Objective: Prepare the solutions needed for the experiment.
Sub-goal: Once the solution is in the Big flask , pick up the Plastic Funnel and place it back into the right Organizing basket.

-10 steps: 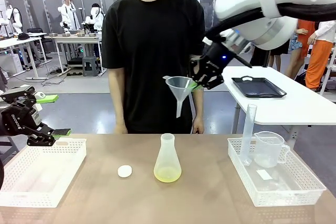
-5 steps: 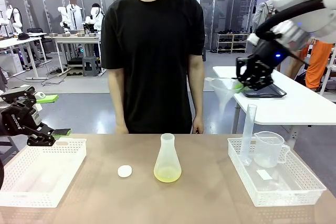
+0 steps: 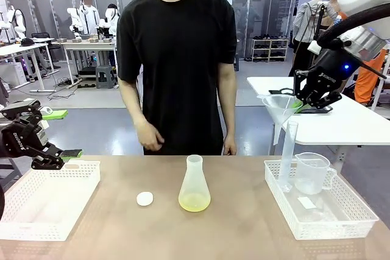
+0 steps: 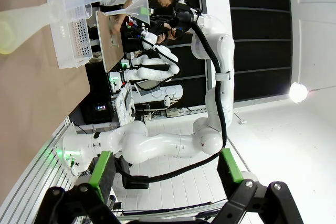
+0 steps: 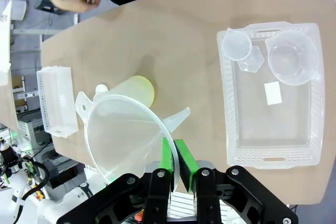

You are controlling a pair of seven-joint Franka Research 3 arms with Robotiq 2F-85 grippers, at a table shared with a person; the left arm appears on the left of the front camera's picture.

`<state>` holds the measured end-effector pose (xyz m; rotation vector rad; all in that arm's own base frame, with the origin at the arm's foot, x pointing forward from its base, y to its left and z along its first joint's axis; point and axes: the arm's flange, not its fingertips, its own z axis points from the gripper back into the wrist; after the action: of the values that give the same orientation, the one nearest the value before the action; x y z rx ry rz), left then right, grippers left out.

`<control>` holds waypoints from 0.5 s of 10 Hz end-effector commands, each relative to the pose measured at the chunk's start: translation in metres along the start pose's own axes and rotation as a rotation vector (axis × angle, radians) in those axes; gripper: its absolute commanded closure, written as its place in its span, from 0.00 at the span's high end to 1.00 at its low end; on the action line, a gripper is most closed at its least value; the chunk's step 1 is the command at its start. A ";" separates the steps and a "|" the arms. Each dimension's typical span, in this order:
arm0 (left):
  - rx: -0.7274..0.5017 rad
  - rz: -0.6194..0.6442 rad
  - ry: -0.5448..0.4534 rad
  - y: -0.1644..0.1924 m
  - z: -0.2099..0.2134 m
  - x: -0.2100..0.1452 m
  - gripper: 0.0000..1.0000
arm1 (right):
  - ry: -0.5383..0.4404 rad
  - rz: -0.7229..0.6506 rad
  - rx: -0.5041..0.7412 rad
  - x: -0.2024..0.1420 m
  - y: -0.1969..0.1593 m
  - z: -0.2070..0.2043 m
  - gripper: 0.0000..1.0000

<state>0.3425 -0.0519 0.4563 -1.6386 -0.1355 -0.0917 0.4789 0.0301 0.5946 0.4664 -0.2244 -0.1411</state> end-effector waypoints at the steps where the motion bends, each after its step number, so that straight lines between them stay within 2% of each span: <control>1: -0.017 0.003 0.004 -0.002 0.000 0.000 1.00 | -0.004 0.002 0.017 0.003 0.006 0.000 0.00; 3: -0.017 0.003 0.004 -0.002 0.000 0.000 1.00 | -0.004 0.002 0.017 0.003 0.006 0.000 0.00; 4: -0.017 0.003 0.004 -0.002 0.000 0.000 1.00 | -0.001 0.004 0.002 0.000 0.003 0.001 0.06; 5: -0.017 0.003 0.004 -0.002 0.000 0.000 1.00 | -0.064 -0.008 -0.096 -0.008 -0.007 0.010 0.06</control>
<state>0.3425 -0.0519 0.4562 -1.6386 -0.1354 -0.0917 0.4778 0.0272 0.5977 0.4384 -0.2399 -0.1400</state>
